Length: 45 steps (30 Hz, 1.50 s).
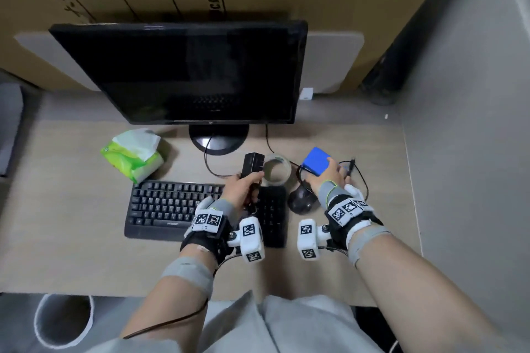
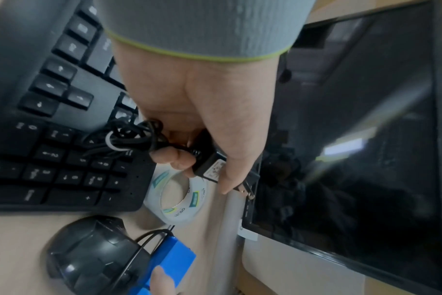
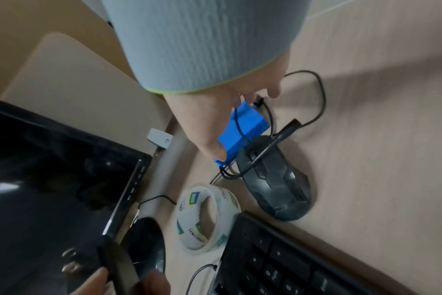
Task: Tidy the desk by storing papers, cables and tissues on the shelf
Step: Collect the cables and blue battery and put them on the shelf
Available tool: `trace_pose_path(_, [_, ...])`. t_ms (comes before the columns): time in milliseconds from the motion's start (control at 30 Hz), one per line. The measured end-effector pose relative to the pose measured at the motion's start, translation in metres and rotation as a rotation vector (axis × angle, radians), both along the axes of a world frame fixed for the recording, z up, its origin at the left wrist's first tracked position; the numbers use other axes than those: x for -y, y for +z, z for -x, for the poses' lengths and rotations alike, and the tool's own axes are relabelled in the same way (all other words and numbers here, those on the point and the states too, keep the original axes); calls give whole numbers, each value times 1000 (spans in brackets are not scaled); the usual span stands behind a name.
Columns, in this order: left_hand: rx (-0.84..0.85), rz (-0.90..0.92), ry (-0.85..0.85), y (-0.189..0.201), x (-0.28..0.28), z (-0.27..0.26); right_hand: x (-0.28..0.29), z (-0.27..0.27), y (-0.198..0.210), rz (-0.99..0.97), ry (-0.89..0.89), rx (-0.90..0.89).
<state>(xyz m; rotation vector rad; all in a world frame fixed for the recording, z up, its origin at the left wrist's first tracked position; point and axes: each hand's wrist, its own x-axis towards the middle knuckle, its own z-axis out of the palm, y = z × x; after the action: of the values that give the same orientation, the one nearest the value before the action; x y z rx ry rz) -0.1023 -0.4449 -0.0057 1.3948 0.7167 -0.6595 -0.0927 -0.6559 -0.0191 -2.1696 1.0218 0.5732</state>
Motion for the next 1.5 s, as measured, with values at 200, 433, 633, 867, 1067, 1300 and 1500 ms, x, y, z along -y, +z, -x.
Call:
trace_pose_path(200, [-73, -22, 36, -20, 22, -28, 18, -29, -42, 157, 127, -84])
trace_pose_path(433, [-108, -15, 59, -37, 25, -39, 32, -34, -60, 201, 152, -113])
trace_pose_path(633, [-78, 43, 106, -13, 19, -39, 17, -24, -25, 191, -52, 103])
trace_pose_path(867, [-54, 220, 212, 28, -16, -26, -28, -36, 61, 35, -270, 490])
trace_pose_path(1067, [49, 301, 302, 63, -91, -2, -118, -36, 120, -1, -95, 621])
trace_pose_path(1300, [106, 334, 420, 79, -209, 19, -244, -20, 138, 98, 141, 597])
trace_pose_path(1500, [152, 306, 428, 94, -344, 36, -388, -4, 140, -49, 266, 512])
